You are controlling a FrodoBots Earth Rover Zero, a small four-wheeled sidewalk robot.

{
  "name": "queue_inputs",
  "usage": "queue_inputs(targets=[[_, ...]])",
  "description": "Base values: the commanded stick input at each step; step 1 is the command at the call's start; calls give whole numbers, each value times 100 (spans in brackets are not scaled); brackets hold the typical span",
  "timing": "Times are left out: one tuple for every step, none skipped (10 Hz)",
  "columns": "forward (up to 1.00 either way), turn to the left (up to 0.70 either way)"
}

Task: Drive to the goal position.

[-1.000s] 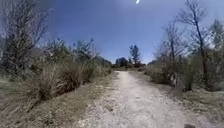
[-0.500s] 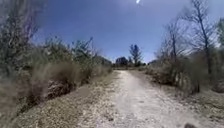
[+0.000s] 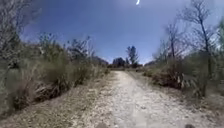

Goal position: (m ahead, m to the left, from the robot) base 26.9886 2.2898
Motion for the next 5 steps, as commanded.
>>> queue_inputs(targets=[[50,0],[50,0],[50,0],[50,0],[50,0]])
